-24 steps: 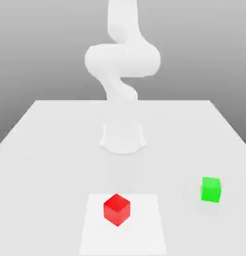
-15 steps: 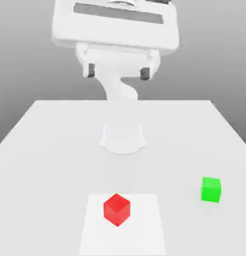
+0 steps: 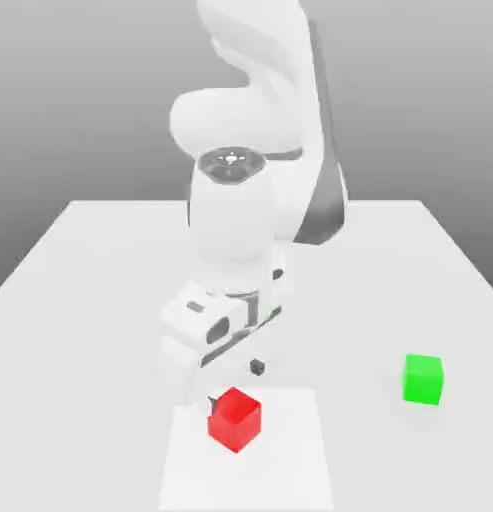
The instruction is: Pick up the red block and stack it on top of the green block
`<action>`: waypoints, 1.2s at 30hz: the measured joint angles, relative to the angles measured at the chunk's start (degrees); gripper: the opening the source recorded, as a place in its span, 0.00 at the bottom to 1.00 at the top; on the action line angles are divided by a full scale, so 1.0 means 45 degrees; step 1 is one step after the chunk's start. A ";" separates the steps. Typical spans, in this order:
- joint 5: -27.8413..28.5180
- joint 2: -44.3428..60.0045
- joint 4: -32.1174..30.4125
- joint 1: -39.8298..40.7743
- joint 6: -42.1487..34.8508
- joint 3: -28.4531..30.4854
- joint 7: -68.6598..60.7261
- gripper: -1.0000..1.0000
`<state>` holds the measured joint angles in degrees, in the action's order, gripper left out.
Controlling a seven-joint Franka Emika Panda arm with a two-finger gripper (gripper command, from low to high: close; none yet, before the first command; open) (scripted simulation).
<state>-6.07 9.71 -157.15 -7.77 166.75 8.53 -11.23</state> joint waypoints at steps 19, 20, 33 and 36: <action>0.1340 -0.2108 -0.0277 -0.0665 -0.1829 -0.0496 0.0752 0.00; 0.1367 -0.2184 -0.0272 -0.0969 -0.1909 -0.0586 0.0706 0.00; 0.1296 -0.3003 -0.0183 -0.4766 -0.2817 -0.2332 -0.0220 0.00; 0.1194 -0.3191 -0.0161 -0.5531 -0.3026 -0.2775 -0.0496 0.00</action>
<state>-0.70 -4.65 -157.87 -32.66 153.14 -3.96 -13.47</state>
